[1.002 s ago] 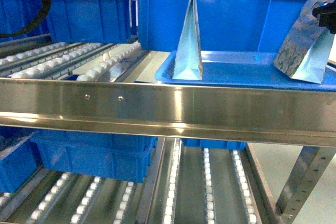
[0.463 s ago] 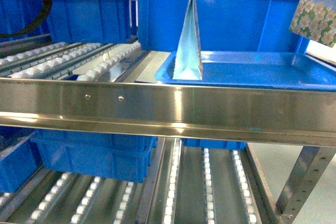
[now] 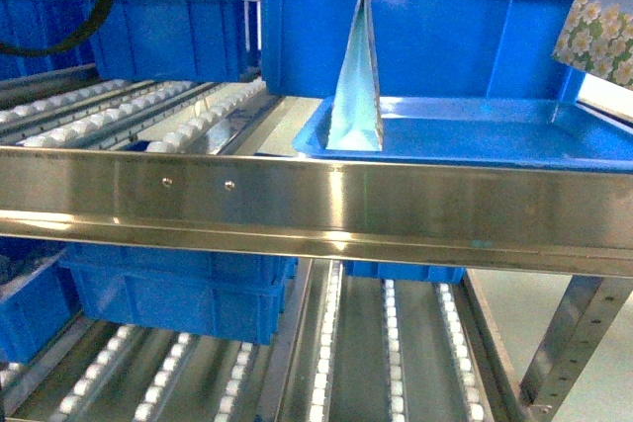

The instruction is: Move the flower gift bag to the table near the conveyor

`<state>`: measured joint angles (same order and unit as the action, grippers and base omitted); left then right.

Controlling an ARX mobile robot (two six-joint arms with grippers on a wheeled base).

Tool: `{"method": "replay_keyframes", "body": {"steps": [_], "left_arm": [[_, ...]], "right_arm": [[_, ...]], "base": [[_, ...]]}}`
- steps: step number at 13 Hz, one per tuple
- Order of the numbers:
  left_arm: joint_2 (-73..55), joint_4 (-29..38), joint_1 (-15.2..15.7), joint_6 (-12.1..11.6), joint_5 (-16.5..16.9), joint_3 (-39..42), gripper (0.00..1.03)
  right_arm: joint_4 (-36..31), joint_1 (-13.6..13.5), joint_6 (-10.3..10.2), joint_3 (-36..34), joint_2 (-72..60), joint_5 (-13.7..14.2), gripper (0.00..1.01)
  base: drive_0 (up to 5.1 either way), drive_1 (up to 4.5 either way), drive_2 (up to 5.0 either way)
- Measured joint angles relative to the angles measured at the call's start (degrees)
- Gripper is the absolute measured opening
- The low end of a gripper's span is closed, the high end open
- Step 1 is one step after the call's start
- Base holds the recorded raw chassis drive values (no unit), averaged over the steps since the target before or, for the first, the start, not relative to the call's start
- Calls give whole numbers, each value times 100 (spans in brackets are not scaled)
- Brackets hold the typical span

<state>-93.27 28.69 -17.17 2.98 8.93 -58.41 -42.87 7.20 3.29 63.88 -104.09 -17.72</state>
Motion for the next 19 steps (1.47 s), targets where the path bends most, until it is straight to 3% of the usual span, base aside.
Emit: {"method": "replay_keyframes", "body": {"steps": [5, 8, 11, 14, 18, 19], "left_arm": [[-485, -155, -584, -350, 24, -1172, 98], [-885, -267, -540, -621, -140, -1290, 98], [-1244, -555, -435, -671, 72, -1486, 98], [-1615, -568, -446, -949, 160, -1823, 98], [-1530, -599, -455, -975, 111, -1788, 98], [-1679, -809, -573, -1062, 170, -2013, 98]], "right_arm": [[-4, 0, 2, 0, 0, -4, 2], [-4, 0, 4, 0, 0, -2, 2], [-2, 0, 4, 0, 0, -2, 2], [0, -2, 4, 0, 0, -2, 2], [0, -2, 4, 0, 0, -4, 2], [-2, 0, 4, 0, 0, -2, 2]], "base": [[0, 0, 0], [0, 0, 0], [0, 0, 0], [0, 0, 0], [0, 0, 0], [0, 0, 0]]}}
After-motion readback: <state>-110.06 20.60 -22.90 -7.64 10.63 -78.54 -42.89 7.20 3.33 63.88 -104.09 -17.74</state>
